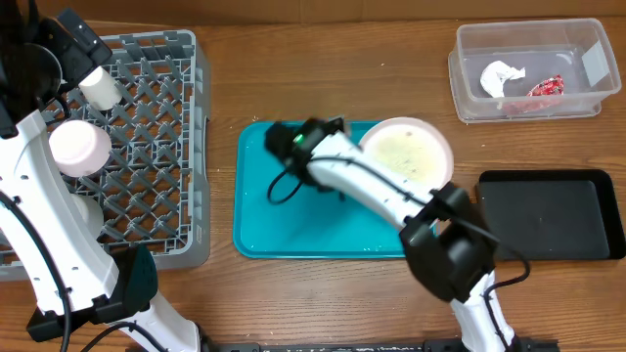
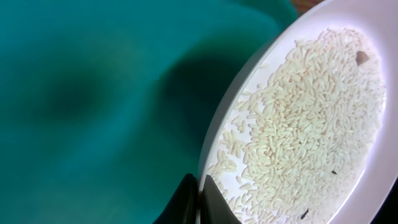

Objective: Sort waste into correct bins and load items into the dishwasher
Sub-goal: 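Lift the white rice plate with the right gripper and carry it right, then move the plate over the black tray and tilt it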

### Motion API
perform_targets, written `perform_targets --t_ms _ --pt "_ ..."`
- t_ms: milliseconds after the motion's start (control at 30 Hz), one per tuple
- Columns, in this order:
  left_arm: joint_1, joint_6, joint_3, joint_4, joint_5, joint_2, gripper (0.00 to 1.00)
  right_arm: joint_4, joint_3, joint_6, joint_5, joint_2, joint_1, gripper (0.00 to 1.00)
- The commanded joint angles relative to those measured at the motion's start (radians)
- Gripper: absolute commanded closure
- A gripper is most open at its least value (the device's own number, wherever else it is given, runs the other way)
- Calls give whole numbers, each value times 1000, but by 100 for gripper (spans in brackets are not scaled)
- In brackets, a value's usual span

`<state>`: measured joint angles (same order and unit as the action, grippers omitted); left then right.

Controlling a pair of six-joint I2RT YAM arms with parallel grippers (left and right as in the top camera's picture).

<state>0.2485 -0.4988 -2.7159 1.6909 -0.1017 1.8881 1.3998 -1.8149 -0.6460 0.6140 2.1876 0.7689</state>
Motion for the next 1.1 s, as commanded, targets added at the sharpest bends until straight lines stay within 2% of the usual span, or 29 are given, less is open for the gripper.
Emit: perform_targets --t_ms 0,233,500,667,767,900,1067 --pt "0 2 -2 -2 -3 1 0 18 -50 -25 58 1 -108 96" --pt "0 2 -2 -2 -3 1 0 59 -136 -24 40 -56 -302 96" --pt "0 2 -2 -2 -3 1 0 63 -201 -9 -129 -160 -584 96" --pt "0 2 -2 -2 -3 1 0 61 -201 -7 -293 -188 -780 96" --pt "0 2 -2 -2 -3 1 0 37 -201 64 -450 -188 -900 96" --pt "0 2 -2 -2 -3 1 0 17 -201 128 -664 -188 -1023 96" --pt "0 2 -2 -2 -3 1 0 34 -201 130 -804 -188 -1144 96"
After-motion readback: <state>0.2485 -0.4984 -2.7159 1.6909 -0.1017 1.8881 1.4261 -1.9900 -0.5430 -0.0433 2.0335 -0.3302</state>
